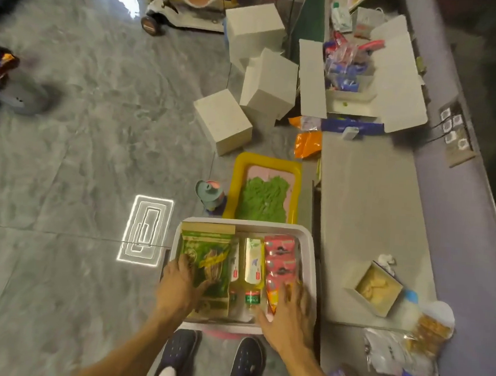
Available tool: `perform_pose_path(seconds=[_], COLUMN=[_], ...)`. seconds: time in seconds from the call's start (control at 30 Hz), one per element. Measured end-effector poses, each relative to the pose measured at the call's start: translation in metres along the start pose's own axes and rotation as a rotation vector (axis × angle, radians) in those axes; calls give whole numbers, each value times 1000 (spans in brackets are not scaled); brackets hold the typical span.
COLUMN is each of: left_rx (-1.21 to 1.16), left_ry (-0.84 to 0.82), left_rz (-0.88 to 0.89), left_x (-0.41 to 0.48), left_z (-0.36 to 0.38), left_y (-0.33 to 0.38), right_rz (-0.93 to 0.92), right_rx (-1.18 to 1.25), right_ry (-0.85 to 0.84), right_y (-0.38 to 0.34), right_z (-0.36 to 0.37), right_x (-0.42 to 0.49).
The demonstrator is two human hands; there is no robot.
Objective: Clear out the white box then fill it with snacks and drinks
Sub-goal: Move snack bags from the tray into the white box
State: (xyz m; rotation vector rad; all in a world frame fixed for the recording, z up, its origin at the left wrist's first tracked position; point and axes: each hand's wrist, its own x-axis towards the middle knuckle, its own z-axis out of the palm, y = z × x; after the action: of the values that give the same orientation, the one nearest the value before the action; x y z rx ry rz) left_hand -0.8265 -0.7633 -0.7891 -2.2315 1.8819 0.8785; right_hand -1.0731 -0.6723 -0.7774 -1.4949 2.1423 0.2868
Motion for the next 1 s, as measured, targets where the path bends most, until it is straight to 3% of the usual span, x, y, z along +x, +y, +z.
perform_pose_path(seconds=[0.17,0.4,0.57,0.73,1.0], left_rx=[-30,-335,-373,-269,-308], left_ry=[-6,-103,-49,-178,-94], left_rz=[-38,-160,-34,137,363], left_x=[11,29,25,14,-16], left_z=[31,30,15,-23,-147], left_y=[6,6,16,27,80], right_rz=[40,61,-1,-7,5], right_rx=[-75,-81,-80,14,137], right_ry=[82,49,13,12,226], right_y=[3,10,3,-3,-14], right_z=[15,20,13,-7,-132], right_x=[8,22,11,-9,-37])
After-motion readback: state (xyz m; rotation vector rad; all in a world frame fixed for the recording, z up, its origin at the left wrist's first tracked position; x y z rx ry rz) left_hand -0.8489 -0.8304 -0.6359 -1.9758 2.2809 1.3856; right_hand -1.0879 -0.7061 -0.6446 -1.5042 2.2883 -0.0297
